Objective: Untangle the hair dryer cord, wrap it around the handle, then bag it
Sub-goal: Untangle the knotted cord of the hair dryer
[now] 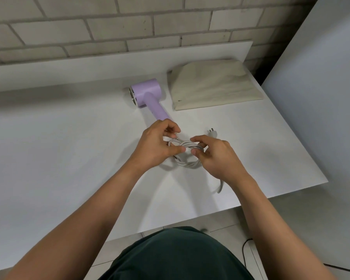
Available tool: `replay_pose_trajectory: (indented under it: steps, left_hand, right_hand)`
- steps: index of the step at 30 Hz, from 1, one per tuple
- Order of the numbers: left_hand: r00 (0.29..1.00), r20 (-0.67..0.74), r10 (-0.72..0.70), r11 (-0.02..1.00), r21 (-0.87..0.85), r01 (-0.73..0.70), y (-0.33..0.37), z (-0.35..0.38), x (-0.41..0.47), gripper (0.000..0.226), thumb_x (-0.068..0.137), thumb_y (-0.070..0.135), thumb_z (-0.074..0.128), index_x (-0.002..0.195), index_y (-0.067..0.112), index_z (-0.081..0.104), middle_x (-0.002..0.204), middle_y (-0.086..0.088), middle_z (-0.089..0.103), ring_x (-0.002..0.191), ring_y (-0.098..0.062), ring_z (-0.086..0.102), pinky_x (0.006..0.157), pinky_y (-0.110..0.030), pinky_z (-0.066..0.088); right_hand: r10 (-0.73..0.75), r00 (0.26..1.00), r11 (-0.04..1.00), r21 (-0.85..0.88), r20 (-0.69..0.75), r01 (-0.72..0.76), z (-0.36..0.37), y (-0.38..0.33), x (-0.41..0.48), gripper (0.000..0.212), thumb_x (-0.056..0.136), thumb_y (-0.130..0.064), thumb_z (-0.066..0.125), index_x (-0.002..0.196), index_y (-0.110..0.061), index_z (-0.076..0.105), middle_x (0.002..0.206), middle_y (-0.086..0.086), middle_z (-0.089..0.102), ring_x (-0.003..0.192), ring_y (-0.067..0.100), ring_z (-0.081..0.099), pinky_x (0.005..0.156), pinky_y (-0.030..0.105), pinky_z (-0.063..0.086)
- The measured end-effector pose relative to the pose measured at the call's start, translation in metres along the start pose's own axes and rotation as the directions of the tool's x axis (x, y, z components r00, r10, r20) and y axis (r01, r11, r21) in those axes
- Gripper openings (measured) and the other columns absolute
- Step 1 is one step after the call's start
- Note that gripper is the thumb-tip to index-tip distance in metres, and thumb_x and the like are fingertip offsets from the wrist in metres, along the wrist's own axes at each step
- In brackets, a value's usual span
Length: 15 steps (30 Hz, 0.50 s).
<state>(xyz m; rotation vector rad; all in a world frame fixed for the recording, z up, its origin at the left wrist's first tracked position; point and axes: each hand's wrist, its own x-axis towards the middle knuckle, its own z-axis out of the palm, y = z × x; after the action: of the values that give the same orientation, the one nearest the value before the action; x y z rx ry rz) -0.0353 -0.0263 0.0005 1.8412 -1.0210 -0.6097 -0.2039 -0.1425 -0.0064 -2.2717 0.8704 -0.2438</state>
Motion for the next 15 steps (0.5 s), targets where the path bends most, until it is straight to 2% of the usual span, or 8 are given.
replay_pose_trajectory:
  steps: [3, 5, 7, 10, 13, 15]
  left_hand:
    - [0.991, -0.046, -0.125, 0.976, -0.183, 0.114, -0.005, -0.003, 0.004, 0.028, 0.076, 0.013, 0.089, 0.096, 0.019, 0.071, 0.095, 0.002, 0.07, 0.085, -0.017, 0.071, 0.082, -0.045, 0.062]
    - [0.986, -0.026, -0.166, 0.968, -0.196, 0.158, -0.003, -0.006, 0.008, 0.022, 0.079, 0.009, 0.086, 0.094, 0.017, 0.072, 0.091, 0.0, 0.069, 0.08, -0.021, 0.07, 0.082, -0.048, 0.062]
    - [0.982, 0.048, -0.185, 0.978, -0.085, 0.189, 0.003, -0.008, 0.011, 0.019, 0.081, 0.013, 0.084, 0.094, 0.019, 0.072, 0.088, 0.002, 0.071, 0.077, -0.017, 0.072, 0.082, -0.041, 0.062]
    - [0.961, 0.19, -0.2, 0.969, 0.184, 0.166, 0.014, -0.012, 0.015, 0.011, 0.087, 0.021, 0.076, 0.097, 0.021, 0.071, 0.081, 0.005, 0.074, 0.068, -0.007, 0.072, 0.074, -0.028, 0.056]
    - [0.964, 0.248, -0.099, 0.924, 0.382, -0.003, 0.019, -0.012, 0.017, 0.011, 0.092, 0.017, 0.066, 0.094, 0.022, 0.076, 0.077, 0.011, 0.071, 0.068, 0.001, 0.065, 0.066, -0.019, 0.046]
    - [0.983, 0.184, 0.024, 0.904, 0.415, -0.1, 0.019, -0.009, 0.016, 0.017, 0.096, 0.015, 0.062, 0.102, 0.018, 0.078, 0.084, 0.006, 0.07, 0.074, -0.005, 0.061, 0.068, -0.018, 0.041]
  right_hand:
    - [0.026, 0.998, 0.999, 0.026, -0.054, -0.024, 0.001, 0.002, -0.001, 0.012, 0.096, -0.031, 0.068, 0.108, -0.03, 0.07, 0.086, -0.019, 0.066, 0.08, 0.021, 0.063, 0.08, 0.036, 0.053]
    - [0.037, 0.996, 0.999, 0.034, -0.076, -0.035, 0.0, 0.002, -0.001, 0.008, 0.093, -0.032, 0.072, 0.1, -0.033, 0.068, 0.083, -0.021, 0.065, 0.08, 0.017, 0.062, 0.078, 0.035, 0.053]
    - [0.035, 0.996, 0.999, 0.027, -0.086, -0.032, -0.001, 0.001, 0.001, 0.011, 0.09, -0.033, 0.075, 0.093, -0.036, 0.065, 0.082, -0.02, 0.066, 0.083, 0.014, 0.063, 0.078, 0.036, 0.054]
    - [0.036, 0.997, 0.999, 0.03, -0.071, -0.034, 0.0, 0.003, 0.001, 0.01, 0.088, -0.034, 0.077, 0.094, -0.031, 0.069, 0.081, -0.018, 0.07, 0.085, 0.014, 0.066, 0.078, 0.038, 0.056]
    - [0.044, 0.998, 0.995, 0.094, -0.054, -0.039, 0.003, 0.003, -0.001, 0.014, 0.088, -0.034, 0.079, 0.093, -0.026, 0.069, 0.083, -0.011, 0.073, 0.084, 0.009, 0.066, 0.079, 0.032, 0.055]
    - [0.06, 0.997, 0.982, 0.184, -0.056, -0.049, 0.003, 0.003, -0.002, 0.017, 0.088, -0.032, 0.08, 0.094, -0.022, 0.068, 0.08, -0.006, 0.072, 0.075, 0.01, 0.064, 0.074, 0.032, 0.054]
